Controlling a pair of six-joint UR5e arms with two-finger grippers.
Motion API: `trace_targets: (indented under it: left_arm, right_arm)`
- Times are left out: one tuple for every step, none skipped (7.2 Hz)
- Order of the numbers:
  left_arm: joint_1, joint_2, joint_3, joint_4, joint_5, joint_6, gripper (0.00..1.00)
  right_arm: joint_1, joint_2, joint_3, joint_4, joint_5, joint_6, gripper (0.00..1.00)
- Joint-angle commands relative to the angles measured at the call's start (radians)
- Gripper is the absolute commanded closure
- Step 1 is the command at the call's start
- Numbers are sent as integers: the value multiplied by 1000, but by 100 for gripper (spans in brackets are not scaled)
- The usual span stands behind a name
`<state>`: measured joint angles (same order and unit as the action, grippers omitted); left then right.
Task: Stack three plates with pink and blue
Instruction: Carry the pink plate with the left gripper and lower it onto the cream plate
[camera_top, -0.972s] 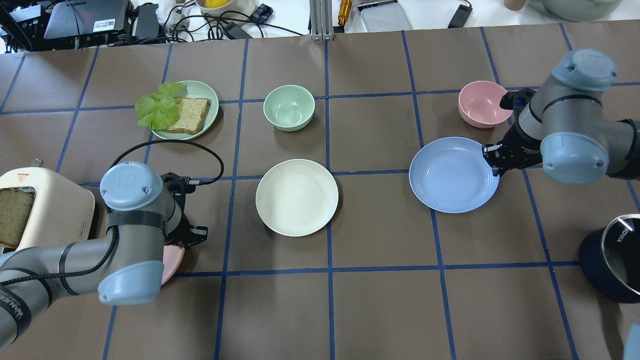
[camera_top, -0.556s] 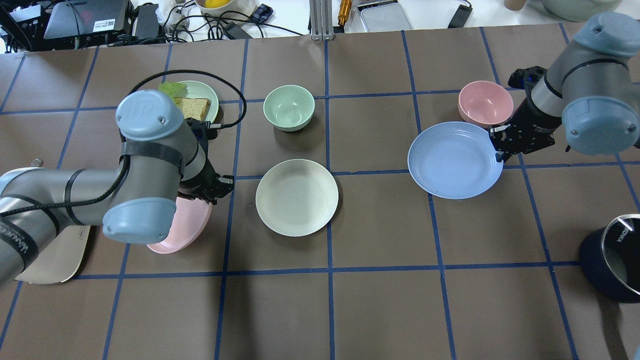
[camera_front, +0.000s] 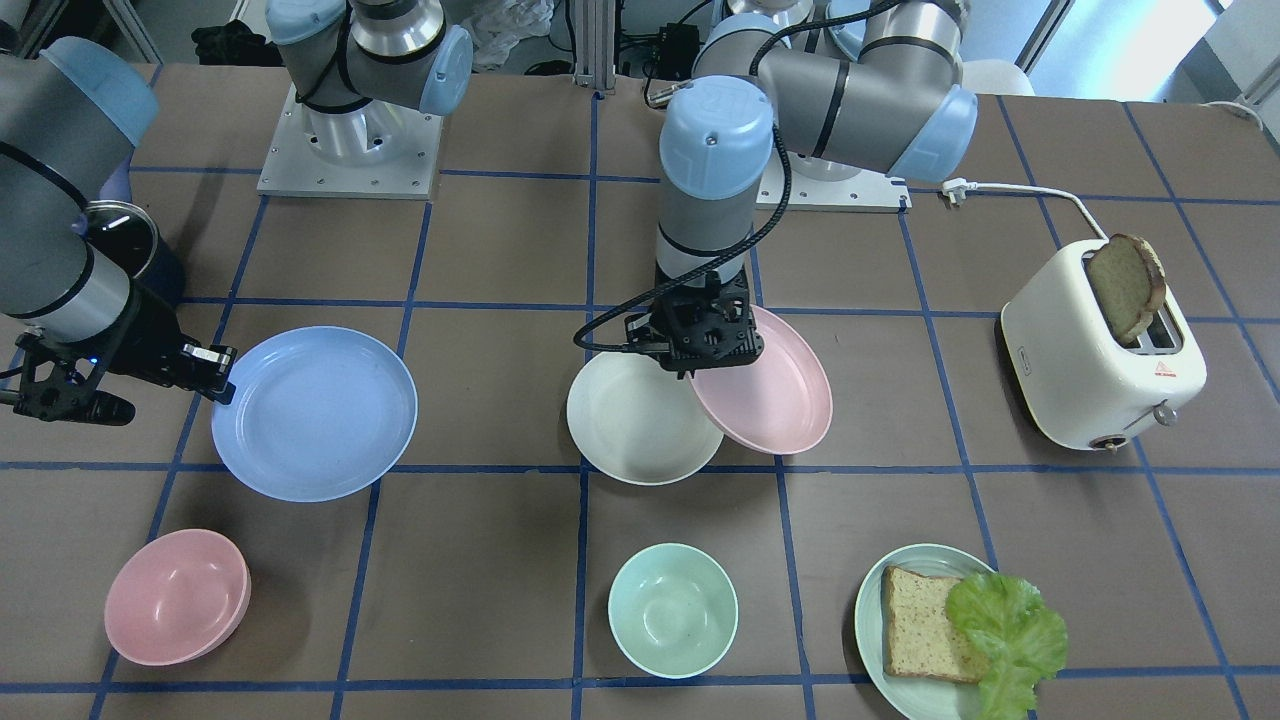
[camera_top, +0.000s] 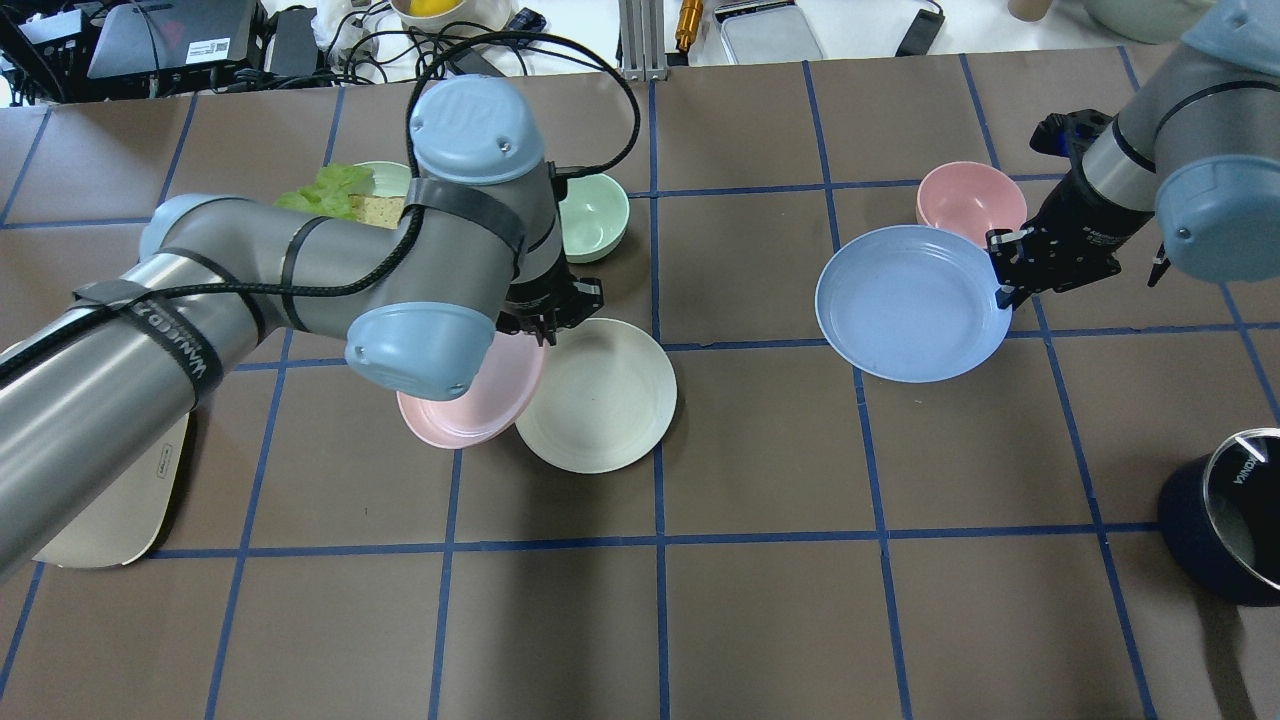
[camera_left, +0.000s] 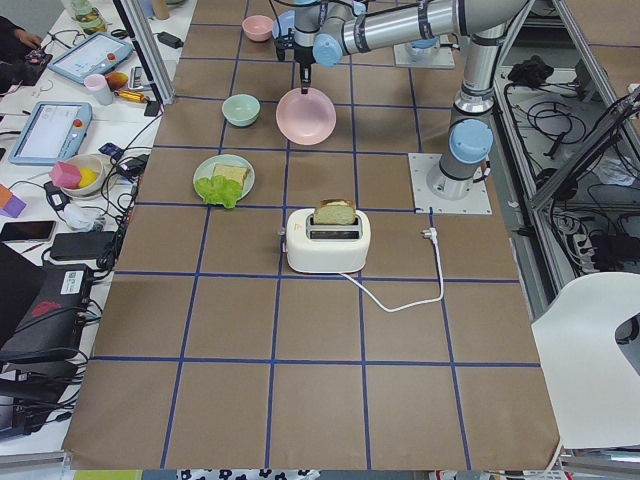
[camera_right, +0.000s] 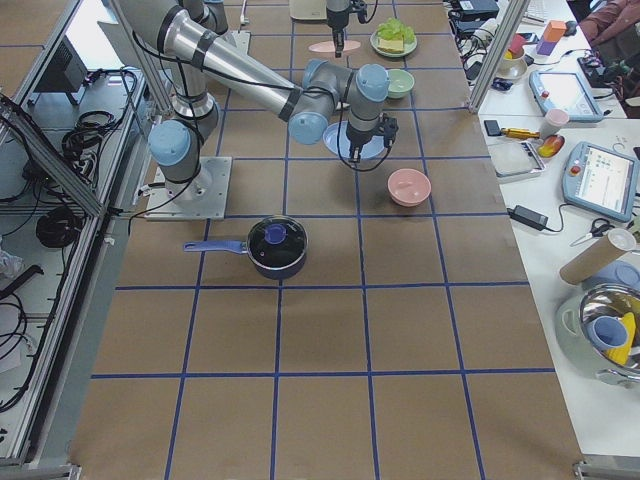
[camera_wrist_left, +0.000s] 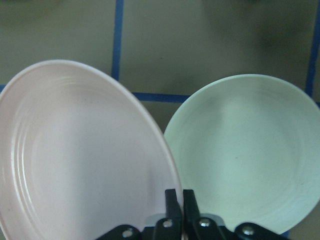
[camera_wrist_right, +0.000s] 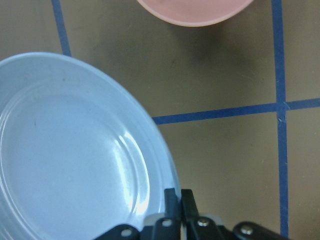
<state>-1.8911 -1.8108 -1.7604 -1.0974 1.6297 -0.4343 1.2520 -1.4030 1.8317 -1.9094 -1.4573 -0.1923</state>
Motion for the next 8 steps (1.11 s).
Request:
trace_targets:
  left_arm:
    - [-74,-99,80,7,1,-96,100]
    - [-100,-129,85,17,1,-122,100]
    - [-121,-151,85,27,2,-120,100]
    - [-131,-165,85,30,2,-121,100]
    - [-132,-171,87,31,2,-123,100]
    - [-135,-173,85,31,4,-124,95]
    - [-135,-173,88,36,5,-124,1]
    - [-134,-168,90,60,2,-123,0]
  right_arm:
    - [-2,-2,6,1,2,-1,100]
    - [-2,1,6,1,0,-1,100]
    - [-6,2,6,3,2,-1,100]
    - [-9,4,8,3,2,-3,100]
    - [-9,4,9,4,2,-1,100]
    - [-9,4,9,3,2,-3,100]
    - [-9,4,9,1,-1,-1,100]
    - [-9,-5,9,4,-8,1,100]
